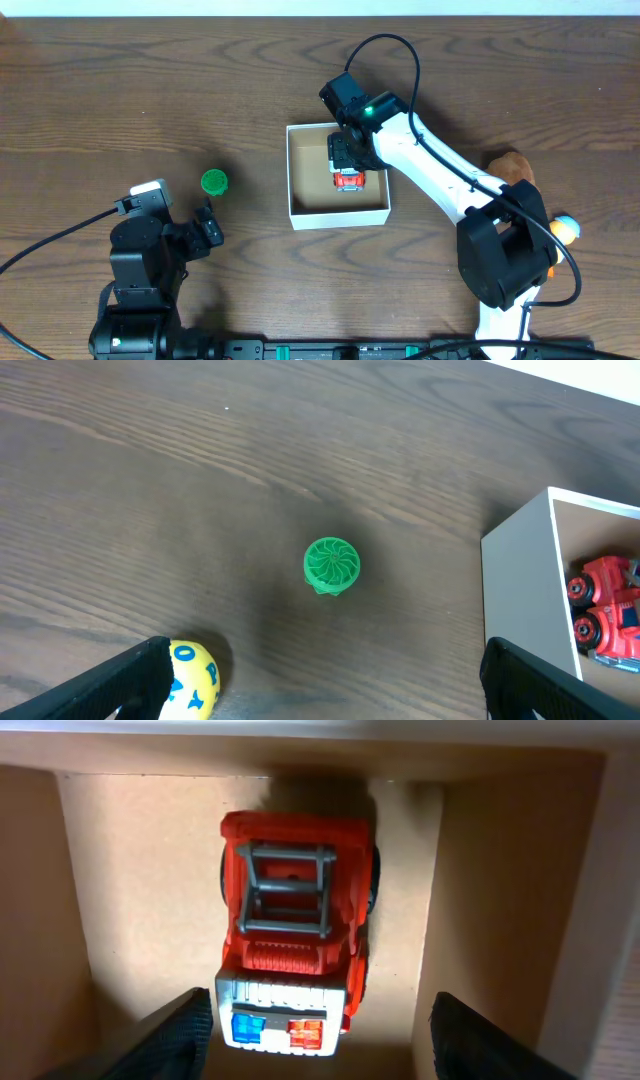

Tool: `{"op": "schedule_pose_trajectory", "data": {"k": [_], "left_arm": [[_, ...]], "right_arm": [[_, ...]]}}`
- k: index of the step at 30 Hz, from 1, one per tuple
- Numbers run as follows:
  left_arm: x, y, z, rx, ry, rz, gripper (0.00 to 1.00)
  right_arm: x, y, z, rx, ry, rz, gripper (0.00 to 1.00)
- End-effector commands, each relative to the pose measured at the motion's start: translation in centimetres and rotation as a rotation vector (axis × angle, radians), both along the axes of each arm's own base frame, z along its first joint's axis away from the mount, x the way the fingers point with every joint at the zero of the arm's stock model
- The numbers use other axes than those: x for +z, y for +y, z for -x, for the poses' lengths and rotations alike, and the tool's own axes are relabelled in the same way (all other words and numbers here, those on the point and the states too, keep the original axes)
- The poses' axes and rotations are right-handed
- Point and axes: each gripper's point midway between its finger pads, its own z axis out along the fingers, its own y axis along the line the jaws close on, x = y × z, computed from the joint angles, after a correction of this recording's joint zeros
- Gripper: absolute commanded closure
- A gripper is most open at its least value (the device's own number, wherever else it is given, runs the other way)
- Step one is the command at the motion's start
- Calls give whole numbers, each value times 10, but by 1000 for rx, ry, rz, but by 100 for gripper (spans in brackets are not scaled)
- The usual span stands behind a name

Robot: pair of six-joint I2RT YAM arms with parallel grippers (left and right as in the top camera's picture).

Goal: Pack container
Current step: 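Carry the fire truck into the white box and release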

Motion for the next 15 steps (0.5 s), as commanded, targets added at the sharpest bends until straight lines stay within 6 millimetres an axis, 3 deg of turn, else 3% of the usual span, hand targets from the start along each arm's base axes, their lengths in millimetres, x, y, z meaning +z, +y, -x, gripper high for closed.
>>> {"op": "schedule_pose_trajectory", "data": {"k": [1,4,6,10,11,13,15], "left_arm": [[10,0,-2,5,-23,5,2],[10,0,-2,5,-23,5,2],[10,0,-2,5,-23,5,2],[10,0,-2,5,-23,5,2],[10,0,-1,5,-21,5,2],[9,0,-1,5,-18,6,2],[9,0,-1,5,-17,5,2]], "right_arm": [[30,-6,-11,8,-70,4,29],[73,-14,-19,20,-158,29,28],[118,-25,-26,24,-256,57,26],[197,-63,-35,34,-429,88,1],[211,-74,-36,62,-456,95,1],[221,-105,-33,122,-455,153,1],[216,-138,-29,141,-397,219,1]]}}
